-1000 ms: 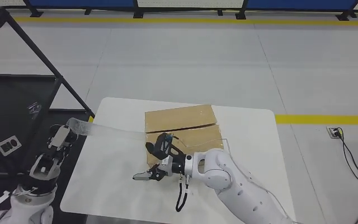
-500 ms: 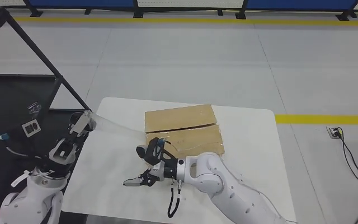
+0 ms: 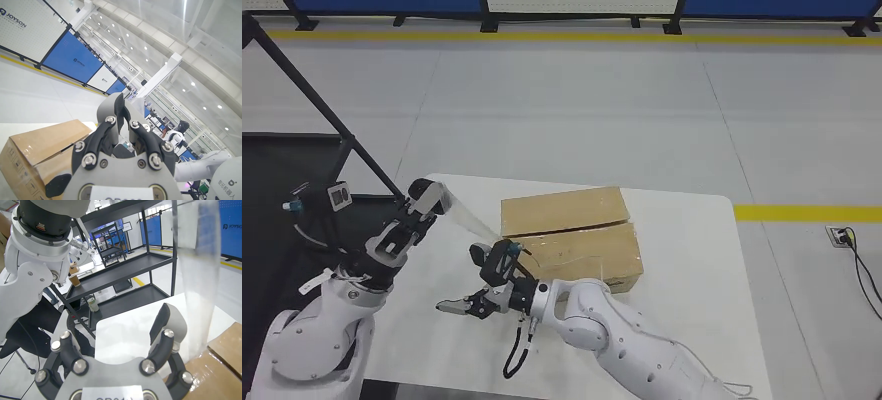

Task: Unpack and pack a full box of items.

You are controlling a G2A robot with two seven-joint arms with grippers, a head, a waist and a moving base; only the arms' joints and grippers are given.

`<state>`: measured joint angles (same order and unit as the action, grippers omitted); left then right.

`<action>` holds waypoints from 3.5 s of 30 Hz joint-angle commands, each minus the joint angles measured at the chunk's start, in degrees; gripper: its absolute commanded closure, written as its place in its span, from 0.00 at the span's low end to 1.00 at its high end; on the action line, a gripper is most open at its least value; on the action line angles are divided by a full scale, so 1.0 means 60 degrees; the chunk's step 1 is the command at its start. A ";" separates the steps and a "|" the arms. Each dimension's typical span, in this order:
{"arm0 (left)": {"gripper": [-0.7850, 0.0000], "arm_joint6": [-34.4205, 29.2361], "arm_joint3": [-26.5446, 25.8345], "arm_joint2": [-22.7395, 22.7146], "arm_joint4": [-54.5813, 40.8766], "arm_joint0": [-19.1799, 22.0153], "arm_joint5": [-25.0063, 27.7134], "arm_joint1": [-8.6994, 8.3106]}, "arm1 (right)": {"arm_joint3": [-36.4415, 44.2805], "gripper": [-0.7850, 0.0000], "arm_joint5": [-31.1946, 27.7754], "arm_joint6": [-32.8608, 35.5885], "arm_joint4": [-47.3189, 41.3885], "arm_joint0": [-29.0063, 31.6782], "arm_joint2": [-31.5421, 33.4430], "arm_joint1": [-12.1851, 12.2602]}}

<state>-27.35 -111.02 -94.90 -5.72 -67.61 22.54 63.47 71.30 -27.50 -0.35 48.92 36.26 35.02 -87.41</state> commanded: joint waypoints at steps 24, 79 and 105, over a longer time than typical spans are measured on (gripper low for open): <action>1.00 -0.0178 0.0477 0.1096 0.0489 0.0869 -0.0421 0.0014 | 0.0317 0.00 0.2801 -0.1751 0.1955 0.0614 0.0284 -0.0648; 0.35 -0.0196 0.0845 0.0759 0.0155 0.0517 -0.0240 -0.0113 | 0.0597 0.00 0.3365 -0.0761 0.1707 0.1241 0.3492 -0.0611; 0.36 0.0089 0.2062 0.0252 -0.0514 -0.0172 0.0392 -0.0146 | 0.1926 0.00 0.3013 0.0744 0.1823 0.2214 0.5158 -0.0244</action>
<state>-26.77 -99.00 -93.38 -8.55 -68.63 24.75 62.60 82.46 -7.47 2.13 61.40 49.48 64.94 -89.10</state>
